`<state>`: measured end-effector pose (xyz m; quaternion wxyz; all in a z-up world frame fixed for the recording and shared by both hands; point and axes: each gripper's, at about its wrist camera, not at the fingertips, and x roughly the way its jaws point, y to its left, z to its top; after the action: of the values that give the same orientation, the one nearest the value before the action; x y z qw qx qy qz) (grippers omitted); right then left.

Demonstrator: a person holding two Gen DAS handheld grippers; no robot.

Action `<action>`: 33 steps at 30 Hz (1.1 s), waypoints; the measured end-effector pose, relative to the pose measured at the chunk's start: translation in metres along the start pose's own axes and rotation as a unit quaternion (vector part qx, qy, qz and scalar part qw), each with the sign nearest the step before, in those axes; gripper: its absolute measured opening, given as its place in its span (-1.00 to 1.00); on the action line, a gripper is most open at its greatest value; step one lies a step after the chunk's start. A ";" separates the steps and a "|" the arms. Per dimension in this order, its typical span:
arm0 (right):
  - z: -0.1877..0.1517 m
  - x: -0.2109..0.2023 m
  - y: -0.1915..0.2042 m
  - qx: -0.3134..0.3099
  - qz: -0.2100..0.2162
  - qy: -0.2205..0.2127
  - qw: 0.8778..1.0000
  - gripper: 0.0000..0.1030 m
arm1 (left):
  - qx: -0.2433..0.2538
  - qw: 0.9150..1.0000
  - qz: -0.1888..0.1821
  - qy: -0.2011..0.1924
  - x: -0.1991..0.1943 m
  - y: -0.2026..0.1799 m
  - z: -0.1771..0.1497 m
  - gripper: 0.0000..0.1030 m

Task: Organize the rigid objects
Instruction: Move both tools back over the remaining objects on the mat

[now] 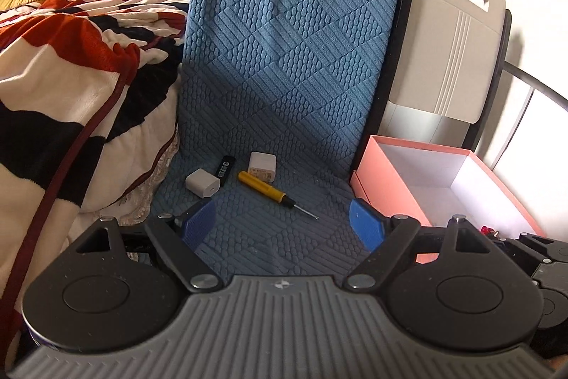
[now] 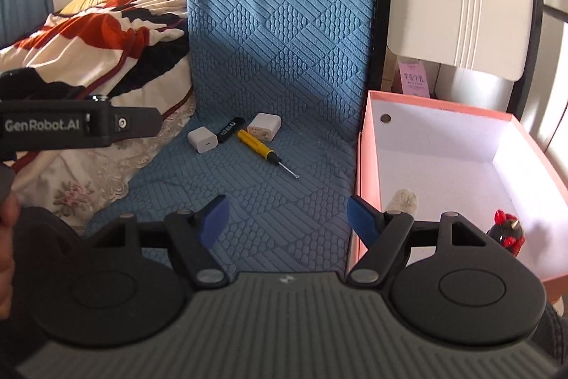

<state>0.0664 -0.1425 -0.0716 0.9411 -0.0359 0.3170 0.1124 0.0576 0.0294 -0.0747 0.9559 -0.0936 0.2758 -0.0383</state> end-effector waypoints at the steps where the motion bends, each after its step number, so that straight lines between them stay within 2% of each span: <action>1: 0.000 0.003 -0.001 0.006 0.000 0.002 1.000 0.46 | -0.004 1.000 0.004 0.005 0.003 0.002 -0.001 0.67; 7: -0.001 0.017 -0.014 0.055 0.007 0.009 0.998 0.46 | -0.038 0.998 0.036 0.047 0.031 0.026 -0.015 0.67; 12: -0.003 0.030 -0.016 0.086 0.020 0.011 0.996 0.46 | -0.032 0.995 0.055 0.076 0.055 0.031 -0.026 0.67; 14: -0.002 0.035 -0.011 0.073 0.016 0.013 0.997 0.46 | -0.023 0.994 0.056 0.089 0.067 0.028 -0.027 0.67; 20: 0.001 0.056 0.001 0.032 0.038 0.024 0.998 0.45 | -0.001 0.995 0.045 0.093 0.098 0.018 -0.022 0.67; 25: 0.009 0.068 0.004 0.013 0.051 0.022 0.998 0.44 | -0.067 0.992 0.016 0.109 0.125 0.035 -0.010 0.67; 33: 0.028 0.094 0.007 -0.020 0.067 0.024 0.997 0.32 | -0.090 0.984 0.027 0.149 0.165 0.055 0.007 0.67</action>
<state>0.1537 -0.1141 -0.1064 0.9227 -0.0360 0.3386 0.1806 0.2017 0.0639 -0.1655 0.8924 -0.1653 0.4199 -0.0010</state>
